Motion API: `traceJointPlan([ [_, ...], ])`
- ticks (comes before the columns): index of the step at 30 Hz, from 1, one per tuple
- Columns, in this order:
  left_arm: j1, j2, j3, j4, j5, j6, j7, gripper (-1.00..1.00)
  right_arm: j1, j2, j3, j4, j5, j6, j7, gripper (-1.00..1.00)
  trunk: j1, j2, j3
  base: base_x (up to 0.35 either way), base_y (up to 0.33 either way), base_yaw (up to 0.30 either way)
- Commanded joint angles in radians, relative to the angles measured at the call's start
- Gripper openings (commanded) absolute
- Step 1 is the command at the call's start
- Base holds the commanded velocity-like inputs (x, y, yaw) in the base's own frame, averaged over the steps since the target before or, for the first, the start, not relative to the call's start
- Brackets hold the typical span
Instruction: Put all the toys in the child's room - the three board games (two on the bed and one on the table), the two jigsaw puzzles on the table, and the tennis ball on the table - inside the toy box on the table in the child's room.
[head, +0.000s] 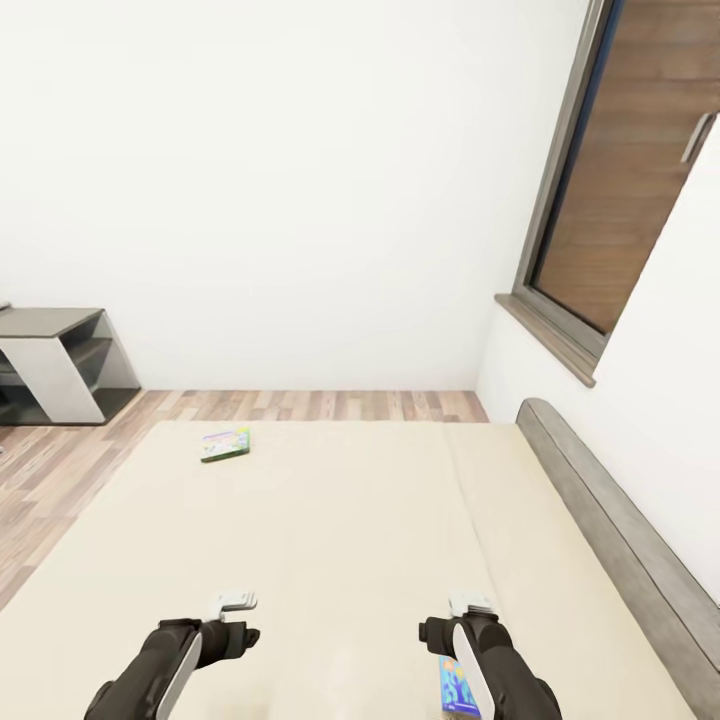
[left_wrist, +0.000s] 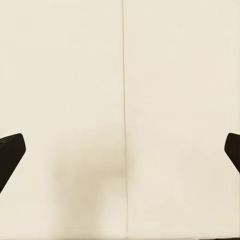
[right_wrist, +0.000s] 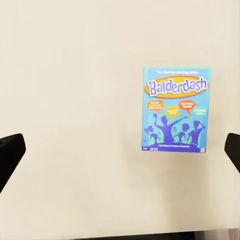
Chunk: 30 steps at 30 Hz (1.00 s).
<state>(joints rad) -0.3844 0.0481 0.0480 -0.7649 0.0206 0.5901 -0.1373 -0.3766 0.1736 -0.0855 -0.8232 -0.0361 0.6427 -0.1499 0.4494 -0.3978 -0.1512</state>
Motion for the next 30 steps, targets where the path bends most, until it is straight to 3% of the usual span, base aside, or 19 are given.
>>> traceJointPlan([
  [1, -0.001, 0.0, 0.002, -0.002, 0.002, 0.009, -0.004, 1.0, -0.001, 0.001, -0.002, -0.002, -0.004, 0.005, -0.005, 1.0, 0.001, -0.002, -0.003, 0.0, 0.0, -0.02],
  [30, -0.001, 0.002, 0.003, -0.005, 0.002, 0.017, -0.004, 1.0, -0.001, 0.001, 0.003, -0.002, -0.002, 0.004, -0.005, 1.0, 0.001, -0.002, -0.004, 0.0, 0.0, -0.002],
])
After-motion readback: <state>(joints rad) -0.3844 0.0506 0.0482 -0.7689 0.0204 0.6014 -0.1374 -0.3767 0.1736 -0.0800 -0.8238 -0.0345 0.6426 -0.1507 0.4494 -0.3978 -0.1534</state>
